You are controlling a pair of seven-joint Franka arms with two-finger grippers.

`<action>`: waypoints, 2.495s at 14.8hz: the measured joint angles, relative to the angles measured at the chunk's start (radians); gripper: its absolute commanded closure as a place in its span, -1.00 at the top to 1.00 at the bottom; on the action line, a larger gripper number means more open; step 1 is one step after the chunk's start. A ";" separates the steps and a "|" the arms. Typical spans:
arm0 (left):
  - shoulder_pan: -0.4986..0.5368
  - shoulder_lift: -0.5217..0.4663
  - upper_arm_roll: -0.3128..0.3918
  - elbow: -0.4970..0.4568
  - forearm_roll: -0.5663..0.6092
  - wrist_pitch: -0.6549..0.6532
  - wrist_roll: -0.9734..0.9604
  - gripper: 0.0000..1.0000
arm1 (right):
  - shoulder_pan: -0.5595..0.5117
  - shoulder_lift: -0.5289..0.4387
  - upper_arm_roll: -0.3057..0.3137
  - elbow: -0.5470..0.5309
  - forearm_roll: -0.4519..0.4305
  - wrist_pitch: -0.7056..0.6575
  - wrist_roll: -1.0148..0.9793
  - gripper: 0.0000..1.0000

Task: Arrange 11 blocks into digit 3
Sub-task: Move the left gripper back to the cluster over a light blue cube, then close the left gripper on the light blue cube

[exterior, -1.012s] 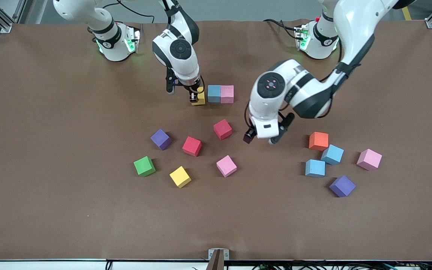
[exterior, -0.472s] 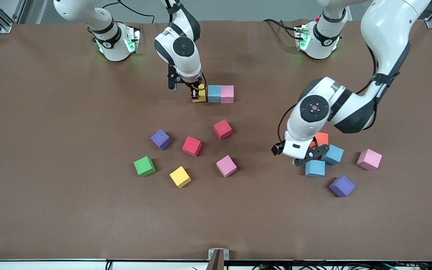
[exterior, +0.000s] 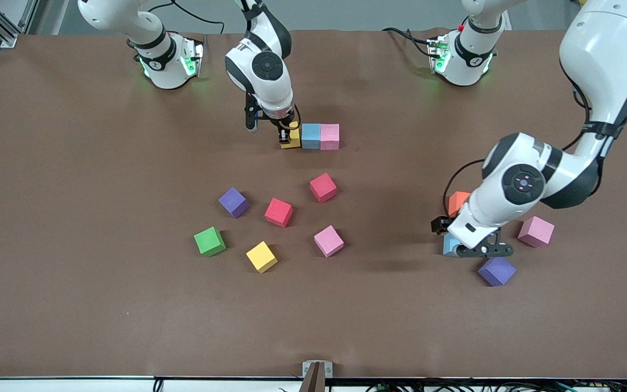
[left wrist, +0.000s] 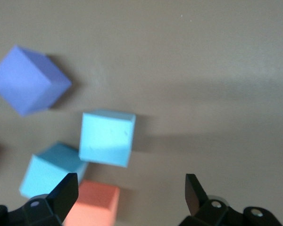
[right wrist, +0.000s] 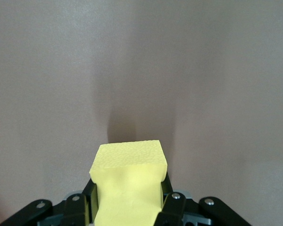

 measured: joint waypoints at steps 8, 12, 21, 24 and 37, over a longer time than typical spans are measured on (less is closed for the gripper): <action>0.006 0.119 0.030 -0.003 0.161 0.053 0.060 1.00 | 0.005 0.012 0.000 -0.009 0.000 0.025 0.008 -0.99; 0.005 0.123 0.038 -0.004 0.162 0.053 0.061 1.00 | 0.005 0.033 0.000 -0.009 0.000 0.045 0.009 -0.99; -0.003 0.156 0.053 -0.004 0.162 0.084 0.061 0.99 | 0.005 0.033 0.000 -0.008 0.000 0.045 0.011 -0.99; -0.005 0.163 0.065 -0.004 0.162 0.103 0.062 0.56 | 0.005 0.033 0.000 -0.008 0.000 0.048 0.016 -0.99; 0.000 0.163 0.071 0.020 0.162 0.104 0.058 -0.07 | 0.010 0.034 0.003 -0.008 0.000 0.060 0.024 -0.99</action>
